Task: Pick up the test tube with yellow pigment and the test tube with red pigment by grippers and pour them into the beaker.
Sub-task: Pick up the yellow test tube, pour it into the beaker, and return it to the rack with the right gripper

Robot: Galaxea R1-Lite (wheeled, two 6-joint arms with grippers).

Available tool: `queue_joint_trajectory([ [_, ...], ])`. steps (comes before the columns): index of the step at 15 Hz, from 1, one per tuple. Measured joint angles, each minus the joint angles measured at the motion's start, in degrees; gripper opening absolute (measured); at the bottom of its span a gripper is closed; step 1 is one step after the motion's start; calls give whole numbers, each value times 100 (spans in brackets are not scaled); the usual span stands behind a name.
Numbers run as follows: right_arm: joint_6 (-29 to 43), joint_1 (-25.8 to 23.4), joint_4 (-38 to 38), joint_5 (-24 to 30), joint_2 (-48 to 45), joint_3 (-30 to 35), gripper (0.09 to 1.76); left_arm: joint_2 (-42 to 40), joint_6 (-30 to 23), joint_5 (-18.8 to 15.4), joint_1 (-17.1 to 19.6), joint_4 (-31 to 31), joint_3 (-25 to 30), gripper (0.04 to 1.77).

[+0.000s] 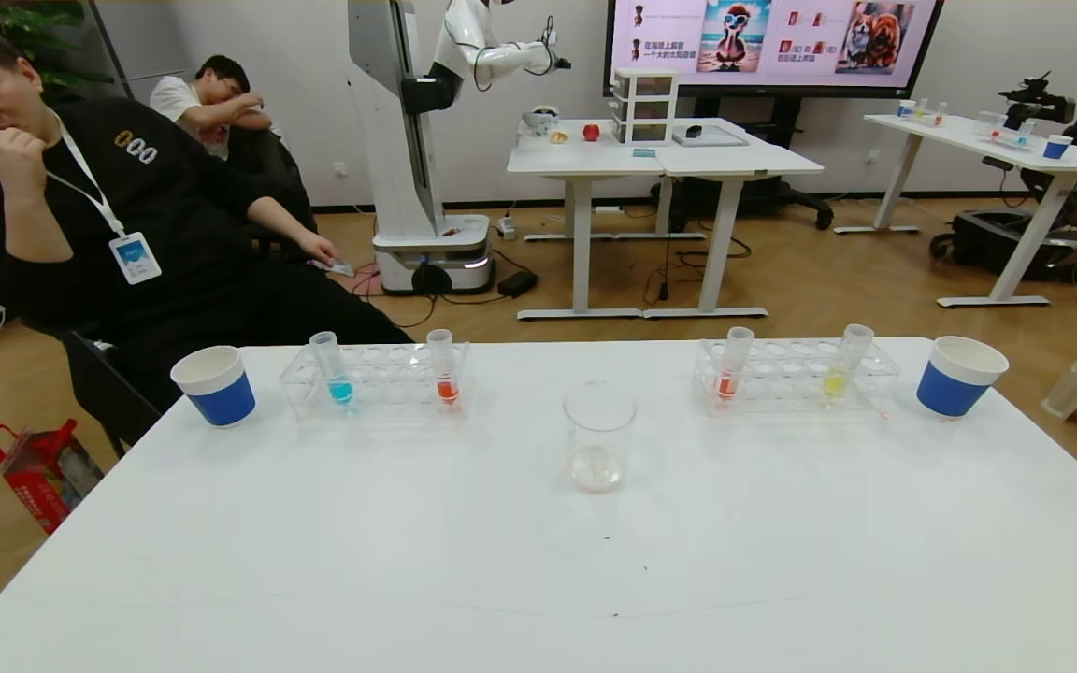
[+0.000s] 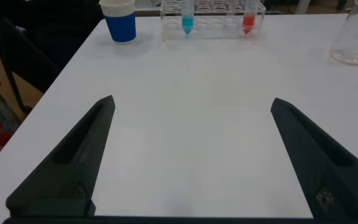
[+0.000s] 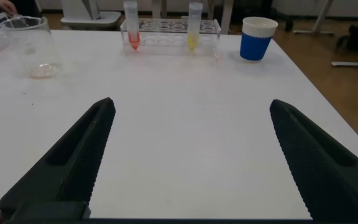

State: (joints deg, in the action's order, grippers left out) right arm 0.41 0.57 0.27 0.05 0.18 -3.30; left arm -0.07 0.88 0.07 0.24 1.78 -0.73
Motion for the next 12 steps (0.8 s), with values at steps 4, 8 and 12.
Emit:
queue_joint_trajectory([
  [4,66,-46,-51,6,544,-868,174,0,2,0,0,1,0,175],
  [8,112,11,-567,35,1701,-1358,174,0,0,-2,0,0,0,175],
  [12,115,143,-1874,52,3309,-1449,174,0,0,0,0,0,0,175],
])
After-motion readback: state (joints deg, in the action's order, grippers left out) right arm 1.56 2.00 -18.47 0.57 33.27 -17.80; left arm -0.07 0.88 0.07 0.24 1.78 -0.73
